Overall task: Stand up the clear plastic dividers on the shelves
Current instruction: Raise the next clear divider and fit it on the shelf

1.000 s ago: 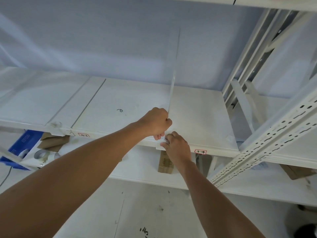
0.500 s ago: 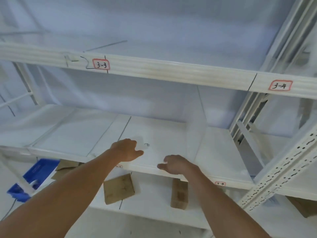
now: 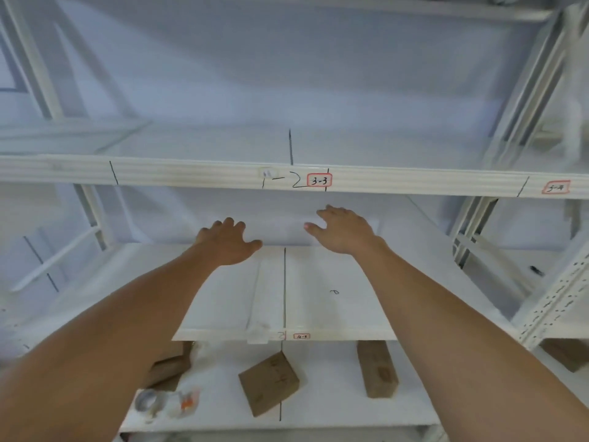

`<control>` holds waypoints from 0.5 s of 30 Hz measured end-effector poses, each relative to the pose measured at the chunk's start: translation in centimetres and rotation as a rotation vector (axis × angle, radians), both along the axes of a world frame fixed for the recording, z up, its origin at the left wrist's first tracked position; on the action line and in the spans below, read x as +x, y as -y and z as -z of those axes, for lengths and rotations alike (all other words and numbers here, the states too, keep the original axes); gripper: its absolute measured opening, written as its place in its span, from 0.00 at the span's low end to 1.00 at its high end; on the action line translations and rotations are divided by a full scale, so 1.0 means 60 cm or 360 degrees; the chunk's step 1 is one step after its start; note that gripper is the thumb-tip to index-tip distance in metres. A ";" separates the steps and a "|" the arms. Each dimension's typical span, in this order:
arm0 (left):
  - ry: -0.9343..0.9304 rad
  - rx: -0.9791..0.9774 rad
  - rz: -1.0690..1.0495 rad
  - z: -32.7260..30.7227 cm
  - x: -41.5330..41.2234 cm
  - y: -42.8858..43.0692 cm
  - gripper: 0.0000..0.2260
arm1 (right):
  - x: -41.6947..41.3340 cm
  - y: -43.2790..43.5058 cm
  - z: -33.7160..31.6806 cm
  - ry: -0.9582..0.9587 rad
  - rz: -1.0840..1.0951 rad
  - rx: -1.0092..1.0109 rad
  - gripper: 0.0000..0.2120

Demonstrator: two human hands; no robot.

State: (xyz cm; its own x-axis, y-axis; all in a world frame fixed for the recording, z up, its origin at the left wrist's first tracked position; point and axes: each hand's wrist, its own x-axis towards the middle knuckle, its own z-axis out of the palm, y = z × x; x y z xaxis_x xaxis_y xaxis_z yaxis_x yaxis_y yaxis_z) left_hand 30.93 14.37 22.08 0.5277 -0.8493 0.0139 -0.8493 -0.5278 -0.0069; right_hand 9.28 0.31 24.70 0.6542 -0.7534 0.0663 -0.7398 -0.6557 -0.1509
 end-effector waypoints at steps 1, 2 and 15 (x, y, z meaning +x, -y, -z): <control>0.0005 0.0000 -0.0001 -0.008 0.010 -0.009 0.35 | 0.011 -0.010 -0.005 -0.0017 0.0000 -0.0005 0.35; 0.0010 -0.0007 -0.0012 -0.016 0.020 -0.019 0.35 | 0.022 -0.021 -0.008 -0.0027 -0.0006 -0.0012 0.35; -0.0020 -0.0101 -0.0153 -0.041 0.117 -0.136 0.32 | 0.140 -0.137 -0.025 -0.0011 -0.0105 -0.0086 0.33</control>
